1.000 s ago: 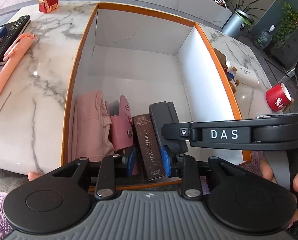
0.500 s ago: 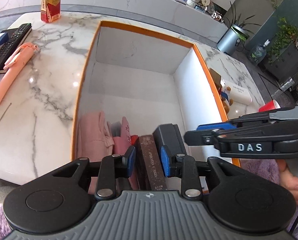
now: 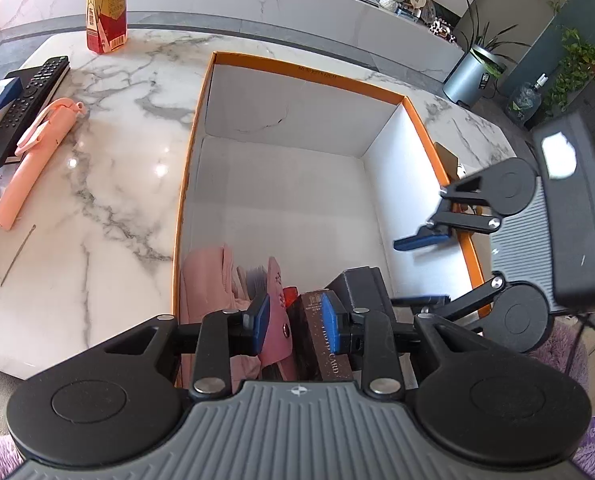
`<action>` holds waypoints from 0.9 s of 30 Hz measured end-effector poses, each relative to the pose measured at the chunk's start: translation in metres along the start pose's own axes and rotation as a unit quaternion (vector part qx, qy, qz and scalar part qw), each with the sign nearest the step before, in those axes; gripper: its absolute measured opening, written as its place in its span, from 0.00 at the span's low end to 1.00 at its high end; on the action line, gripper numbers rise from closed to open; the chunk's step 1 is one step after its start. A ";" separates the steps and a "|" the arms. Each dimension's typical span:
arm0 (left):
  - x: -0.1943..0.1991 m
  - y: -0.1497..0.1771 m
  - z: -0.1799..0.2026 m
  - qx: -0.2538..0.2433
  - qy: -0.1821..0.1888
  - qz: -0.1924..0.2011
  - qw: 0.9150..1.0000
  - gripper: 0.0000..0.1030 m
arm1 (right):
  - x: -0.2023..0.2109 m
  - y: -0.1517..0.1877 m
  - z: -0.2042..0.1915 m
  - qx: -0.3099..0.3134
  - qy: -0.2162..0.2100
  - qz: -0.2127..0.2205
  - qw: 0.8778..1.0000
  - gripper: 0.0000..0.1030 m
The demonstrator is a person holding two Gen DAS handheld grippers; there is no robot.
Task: Organize objects
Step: 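Open the left tool to release the photo card box and withdraw both tools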
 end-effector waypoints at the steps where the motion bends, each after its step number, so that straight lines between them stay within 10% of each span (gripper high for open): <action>1: -0.001 0.000 -0.001 0.001 0.000 -0.001 1.000 0.32 | -0.005 0.001 -0.003 0.043 -0.012 0.001 0.999 0.54; 8: -0.006 -0.001 -0.009 0.013 0.008 -0.011 1.000 0.32 | -0.028 0.004 -0.008 0.172 -0.072 -0.004 0.983 0.57; 27: 0.000 -0.007 -0.025 0.039 0.004 0.004 0.999 0.32 | -0.017 -0.001 0.006 0.147 -0.163 0.056 0.974 0.48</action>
Point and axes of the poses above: each gripper's, at about its wrist camera, not at the fingertips, and x roughly against the way its jaws point, z to its right, y to its underside, the point moved 2 cm from there along -x, roughly the way its jaws point, and after that the axes turned 10 degrees about z, right-handed, at the moved point
